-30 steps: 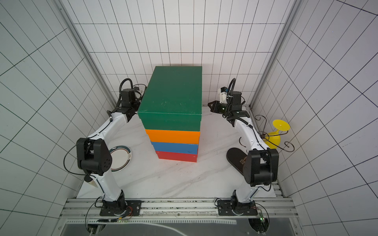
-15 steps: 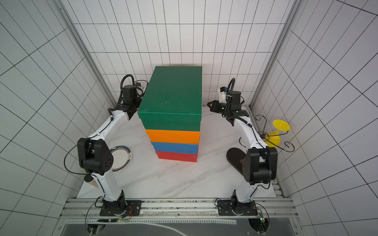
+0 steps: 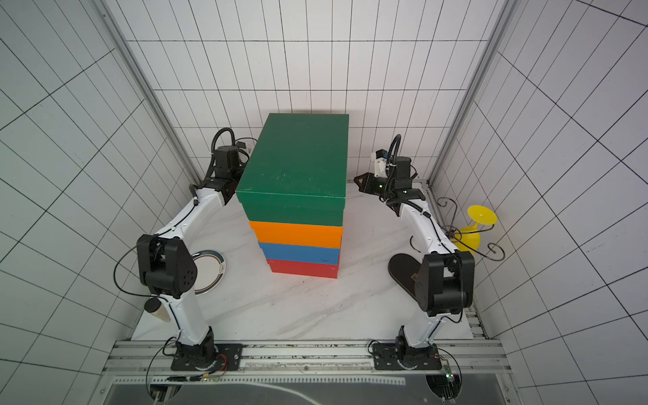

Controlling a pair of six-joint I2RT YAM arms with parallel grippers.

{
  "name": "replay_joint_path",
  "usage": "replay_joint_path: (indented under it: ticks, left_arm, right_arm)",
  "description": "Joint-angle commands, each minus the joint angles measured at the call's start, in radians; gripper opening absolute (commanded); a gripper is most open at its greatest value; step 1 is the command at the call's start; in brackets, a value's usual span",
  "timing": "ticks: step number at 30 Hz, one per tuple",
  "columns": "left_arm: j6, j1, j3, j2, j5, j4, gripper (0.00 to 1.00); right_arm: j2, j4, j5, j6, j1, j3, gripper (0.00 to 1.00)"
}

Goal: Stack the shoeboxes
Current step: Adjust the shoeboxes in the shoebox.

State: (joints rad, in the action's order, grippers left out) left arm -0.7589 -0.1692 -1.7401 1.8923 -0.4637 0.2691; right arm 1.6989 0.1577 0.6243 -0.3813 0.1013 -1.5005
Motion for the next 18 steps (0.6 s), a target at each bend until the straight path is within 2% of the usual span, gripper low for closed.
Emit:
replay_joint_path:
  ticks: [1, 11, 18]
  left_arm:
    - [0.02, 0.005, -0.027, -0.001, 0.019, 0.021, 0.32]
    - [0.031, 0.115, 0.005, -0.094, 0.017, 0.055, 0.32]
    - [0.1, 0.163, 0.037, -0.237, 0.05, 0.142, 0.35]
  right_arm:
    - [0.01, -0.016, 0.015, 0.003, 0.01, -0.113, 0.0]
    - [-0.031, 0.104, -0.07, 0.062, 0.011, -0.211, 0.0]
    - [-0.118, 0.187, -0.194, 0.104, 0.052, -0.24, 0.0]
